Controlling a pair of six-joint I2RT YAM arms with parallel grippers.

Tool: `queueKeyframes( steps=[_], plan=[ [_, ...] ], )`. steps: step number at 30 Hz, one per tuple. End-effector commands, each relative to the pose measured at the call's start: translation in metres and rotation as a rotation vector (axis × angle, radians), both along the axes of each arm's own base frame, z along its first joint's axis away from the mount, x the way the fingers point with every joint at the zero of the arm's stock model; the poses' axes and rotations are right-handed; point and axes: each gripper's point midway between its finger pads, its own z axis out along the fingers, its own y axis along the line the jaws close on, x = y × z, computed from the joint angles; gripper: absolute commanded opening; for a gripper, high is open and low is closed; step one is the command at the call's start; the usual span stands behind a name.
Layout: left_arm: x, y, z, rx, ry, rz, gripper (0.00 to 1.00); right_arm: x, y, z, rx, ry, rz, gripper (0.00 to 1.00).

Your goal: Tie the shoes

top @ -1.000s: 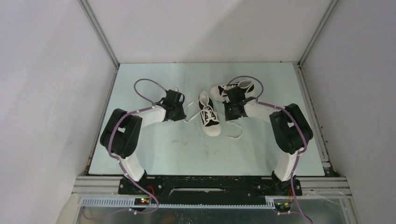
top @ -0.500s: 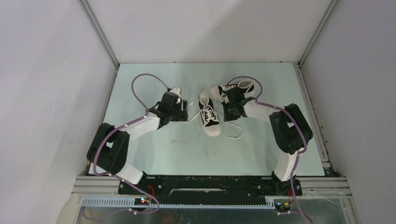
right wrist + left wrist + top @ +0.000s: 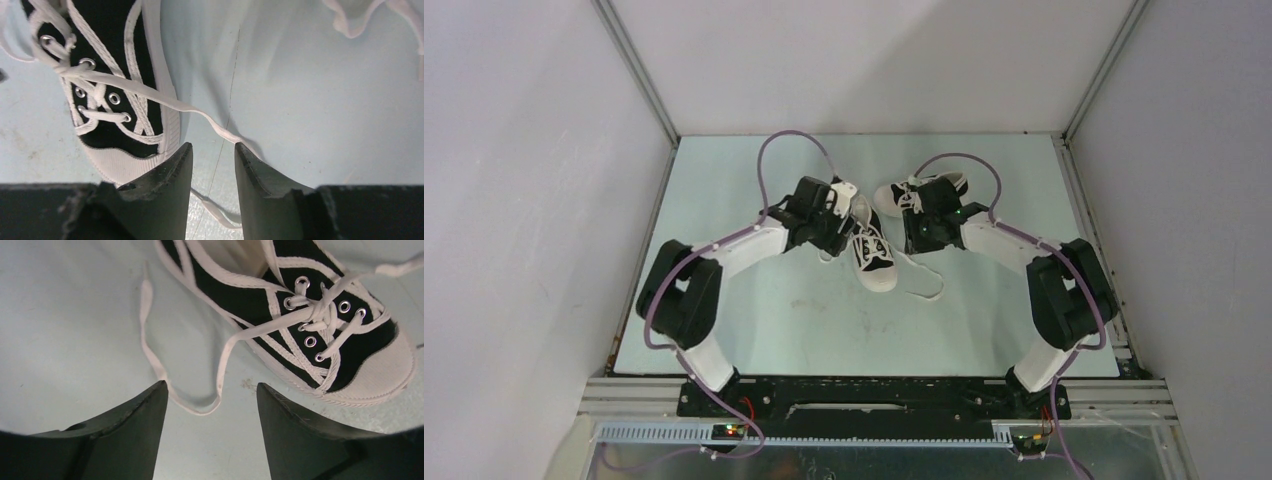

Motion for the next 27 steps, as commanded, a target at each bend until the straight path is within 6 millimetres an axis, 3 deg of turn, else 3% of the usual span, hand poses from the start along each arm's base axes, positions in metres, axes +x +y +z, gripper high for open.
queueKeyframes(
  steps=[1, 10, 13, 16, 23, 27],
  plan=[
    [-0.004, -0.014, -0.013, 0.034, 0.058, -0.158, 0.7, 0.007, -0.005, 0.026, 0.018, -0.067, -0.008, 0.4],
    [-0.002, -0.024, -0.035, 0.05, 0.126, -0.198, 0.63, 0.002, -0.001, 0.021, 0.05, -0.052, -0.008, 0.41],
    [-0.006, -0.023, -0.046, 0.071, 0.189, -0.198, 0.54, -0.002, 0.009, 0.021, 0.084, -0.042, 0.007, 0.44],
    [-0.006, -0.023, -0.05, 0.078, 0.216, -0.178, 0.44, -0.013, 0.023, 0.024, 0.143, -0.029, 0.02, 0.57],
    [-0.011, -0.014, -0.06, 0.103, 0.266, -0.104, 0.03, -0.023, 0.057, 0.033, 0.33, -0.003, 0.055, 0.65],
    [-0.013, -0.01, -0.057, 0.082, 0.245, -0.061, 0.0, -0.021, 0.067, 0.022, 0.375, 0.036, 0.049, 0.65]
  ],
)
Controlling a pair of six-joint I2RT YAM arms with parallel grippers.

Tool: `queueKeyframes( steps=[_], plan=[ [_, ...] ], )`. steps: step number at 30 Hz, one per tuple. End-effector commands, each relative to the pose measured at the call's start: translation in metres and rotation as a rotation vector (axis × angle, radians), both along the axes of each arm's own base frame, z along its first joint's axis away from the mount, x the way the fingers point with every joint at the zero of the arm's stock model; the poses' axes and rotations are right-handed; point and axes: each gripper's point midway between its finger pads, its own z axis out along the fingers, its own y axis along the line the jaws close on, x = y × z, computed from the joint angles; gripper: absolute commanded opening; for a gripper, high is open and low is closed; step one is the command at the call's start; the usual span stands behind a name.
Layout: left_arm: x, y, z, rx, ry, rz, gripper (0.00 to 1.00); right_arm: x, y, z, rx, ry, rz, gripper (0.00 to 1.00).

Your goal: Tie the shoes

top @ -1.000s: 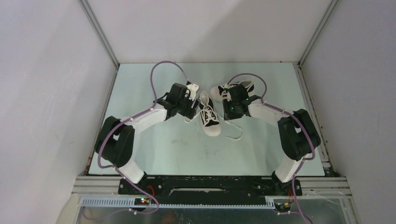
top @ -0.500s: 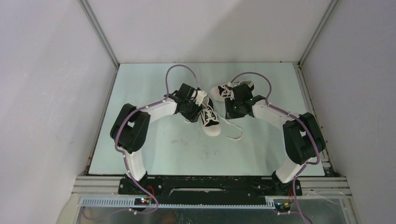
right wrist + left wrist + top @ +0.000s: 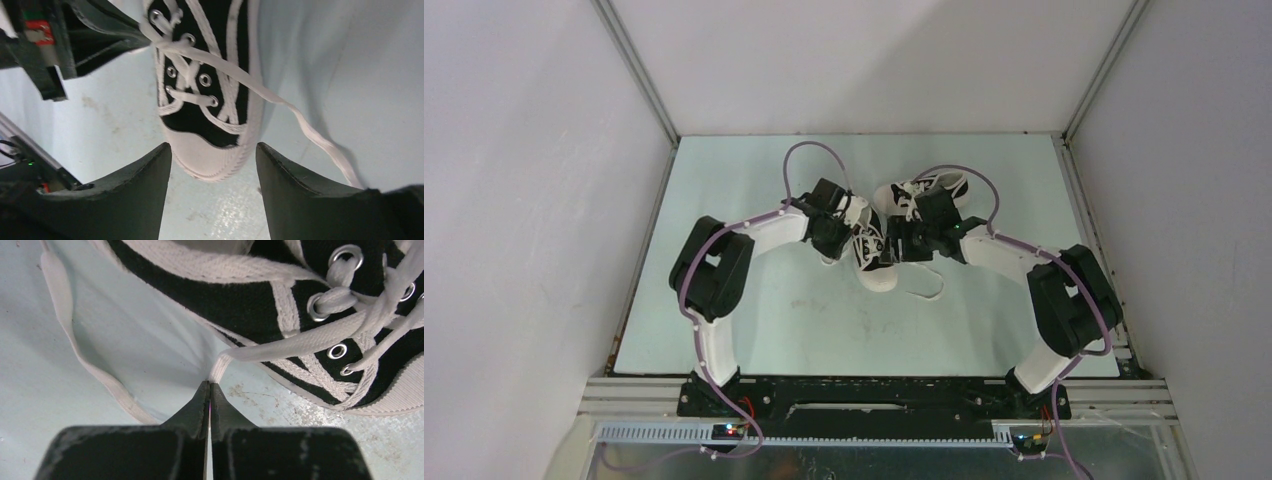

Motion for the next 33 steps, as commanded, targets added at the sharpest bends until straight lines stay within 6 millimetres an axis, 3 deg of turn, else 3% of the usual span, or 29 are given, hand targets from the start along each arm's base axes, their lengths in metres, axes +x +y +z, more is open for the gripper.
queueKeyframes(
  steps=[1, 9, 13, 18, 22, 33],
  plan=[
    [-0.002, 0.004, 0.01, -0.017, -0.024, 0.066, 0.0, 0.012, 0.023, 0.009, 0.122, -0.015, 0.0, 0.64],
    [-0.003, -0.002, 0.039, -0.18, -0.102, 0.119, 0.0, 0.02, 0.019, -0.014, 0.074, -0.004, -0.035, 0.61],
    [-0.005, -0.003, 0.048, -0.226, -0.125, 0.154, 0.0, 0.019, 0.017, -0.024, 0.053, 0.009, -0.029, 0.52],
    [-0.01, -0.003, 0.053, -0.255, -0.136, 0.168, 0.0, 0.013, 0.015, -0.024, 0.0, -0.01, -0.022, 0.21],
    [-0.016, -0.001, 0.059, -0.27, -0.145, 0.174, 0.0, 0.006, 0.014, -0.02, -0.04, -0.026, -0.014, 0.03],
    [-0.06, -0.002, 0.067, -0.363, -0.134, 0.201, 0.0, -0.041, 0.003, -0.011, -0.027, -0.021, 0.02, 0.0]
  ],
)
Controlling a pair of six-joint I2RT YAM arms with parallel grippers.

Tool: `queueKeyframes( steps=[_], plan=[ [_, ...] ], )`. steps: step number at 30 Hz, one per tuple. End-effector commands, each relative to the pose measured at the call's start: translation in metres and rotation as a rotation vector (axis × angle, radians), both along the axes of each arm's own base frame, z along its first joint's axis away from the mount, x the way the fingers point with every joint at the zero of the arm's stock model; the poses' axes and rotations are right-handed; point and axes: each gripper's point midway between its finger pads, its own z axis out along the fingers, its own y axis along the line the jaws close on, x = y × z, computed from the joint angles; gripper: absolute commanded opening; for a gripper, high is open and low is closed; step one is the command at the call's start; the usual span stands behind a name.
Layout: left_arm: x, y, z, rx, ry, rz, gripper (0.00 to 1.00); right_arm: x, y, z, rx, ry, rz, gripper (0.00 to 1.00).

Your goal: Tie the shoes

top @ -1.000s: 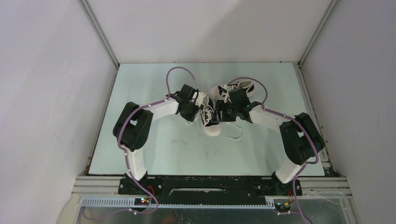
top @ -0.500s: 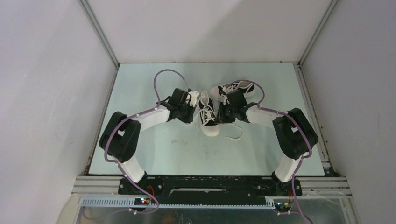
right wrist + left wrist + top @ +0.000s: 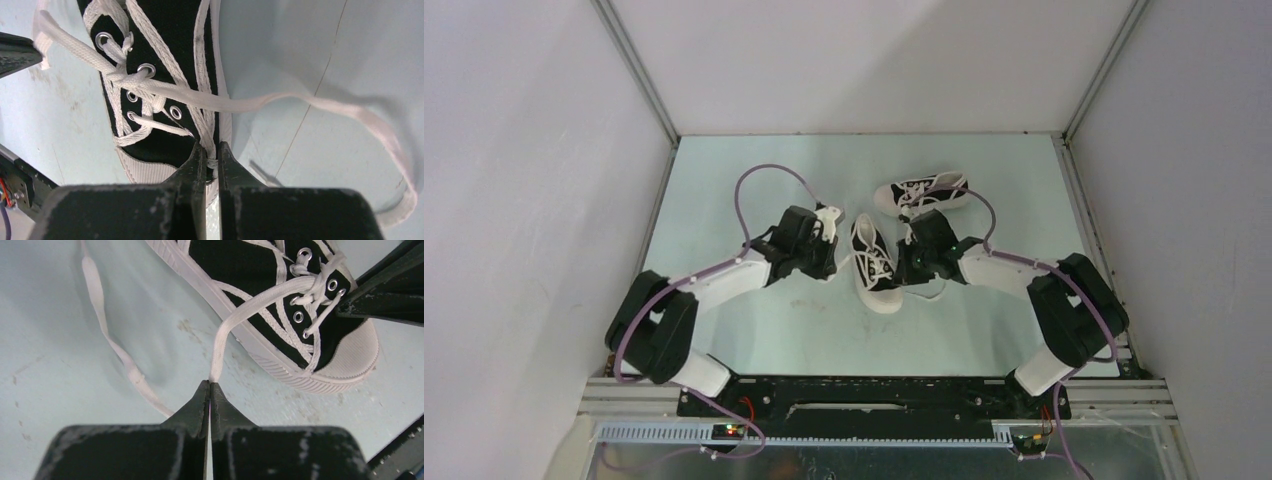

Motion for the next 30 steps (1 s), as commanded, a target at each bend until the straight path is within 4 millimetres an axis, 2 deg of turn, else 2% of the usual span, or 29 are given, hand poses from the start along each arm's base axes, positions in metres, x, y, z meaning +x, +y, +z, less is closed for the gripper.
queueKeyframes(
  steps=[1, 6, 8, 9, 10, 11, 13, 17, 21, 27, 30],
  plan=[
    [-0.006, -0.01, 0.023, -0.113, -0.05, 0.024, 0.0, -0.013, 0.006, 0.021, 0.046, -0.04, 0.023, 0.0],
    [-0.016, -0.008, 0.027, -0.159, -0.06, 0.032, 0.0, -0.036, 0.021, 0.03, 0.079, -0.042, 0.062, 0.02],
    [-0.016, -0.008, 0.03, -0.169, -0.067, 0.041, 0.0, -0.04, 0.027, 0.034, 0.089, -0.05, 0.072, 0.1],
    [-0.016, -0.008, 0.031, -0.176, -0.065, 0.049, 0.0, -0.042, 0.029, 0.035, 0.094, -0.048, 0.077, 0.24],
    [-0.016, -0.008, 0.032, -0.182, -0.068, 0.051, 0.0, -0.043, 0.03, 0.036, 0.1, -0.049, 0.079, 0.31],
    [-0.016, -0.009, 0.034, -0.192, -0.065, 0.058, 0.0, -0.044, 0.031, 0.038, 0.106, -0.05, 0.085, 0.44],
    [-0.015, -0.01, 0.037, -0.208, -0.07, 0.074, 0.0, -0.043, 0.032, 0.042, 0.111, -0.07, 0.102, 0.5],
    [-0.019, -0.011, 0.045, -0.268, -0.086, 0.093, 0.0, -0.038, 0.027, 0.057, 0.078, -0.134, 0.155, 0.52],
    [-0.023, -0.012, 0.053, -0.333, -0.11, 0.114, 0.0, -0.03, 0.031, 0.078, 0.097, -0.195, 0.232, 0.52],
    [-0.025, -0.014, 0.061, -0.416, -0.139, 0.131, 0.0, -0.027, 0.06, 0.117, 0.224, -0.287, 0.382, 0.51],
    [-0.025, -0.012, 0.064, -0.446, -0.154, 0.158, 0.0, -0.021, 0.07, 0.126, 0.248, -0.306, 0.409, 0.49]
  ],
)
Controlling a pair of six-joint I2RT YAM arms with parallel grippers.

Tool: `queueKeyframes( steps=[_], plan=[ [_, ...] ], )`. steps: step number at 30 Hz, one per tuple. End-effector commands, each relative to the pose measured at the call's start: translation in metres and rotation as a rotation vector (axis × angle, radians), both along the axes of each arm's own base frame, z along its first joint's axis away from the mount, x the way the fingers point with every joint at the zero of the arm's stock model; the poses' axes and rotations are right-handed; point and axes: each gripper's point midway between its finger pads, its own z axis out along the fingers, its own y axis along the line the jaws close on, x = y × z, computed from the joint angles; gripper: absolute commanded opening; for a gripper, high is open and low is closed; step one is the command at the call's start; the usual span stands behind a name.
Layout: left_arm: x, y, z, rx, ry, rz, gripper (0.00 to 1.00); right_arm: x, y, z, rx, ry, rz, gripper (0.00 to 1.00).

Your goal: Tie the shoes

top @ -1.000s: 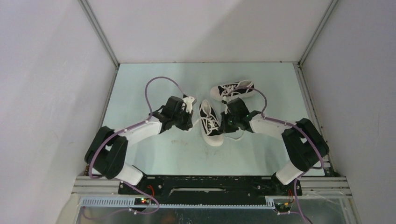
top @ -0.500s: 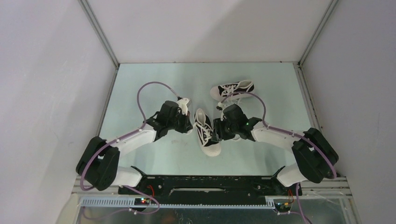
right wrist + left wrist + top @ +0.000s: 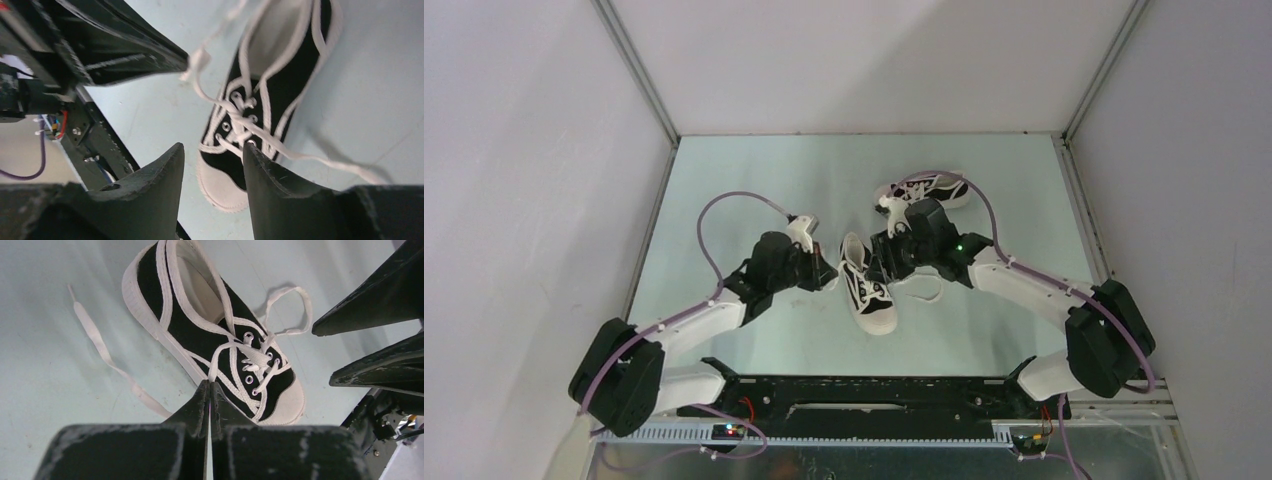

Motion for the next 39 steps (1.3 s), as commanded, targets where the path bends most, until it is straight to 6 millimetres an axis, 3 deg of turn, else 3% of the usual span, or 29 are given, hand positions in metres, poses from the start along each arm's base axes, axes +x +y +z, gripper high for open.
queueKeyframes(
  steps=[1, 14, 26, 34, 39],
  plan=[
    [0.007, -0.006, 0.031, -0.125, -0.09, 0.031, 0.0, 0.015, 0.029, 0.043, 0.109, -0.108, 0.109, 0.49],
    [0.002, 0.0, 0.051, -0.223, -0.173, 0.077, 0.0, 0.032, 0.056, 0.049, 0.107, -0.099, 0.149, 0.44],
    [0.004, -0.003, 0.054, -0.235, -0.179, 0.069, 0.0, 0.033, 0.066, 0.036, 0.074, -0.085, 0.185, 0.41],
    [0.006, -0.005, 0.053, -0.238, -0.176, 0.064, 0.0, 0.034, 0.067, 0.035, 0.077, -0.084, 0.188, 0.24],
    [0.008, -0.007, 0.048, -0.233, -0.168, 0.063, 0.01, 0.035, 0.065, 0.038, 0.071, -0.088, 0.172, 0.0]
  ],
)
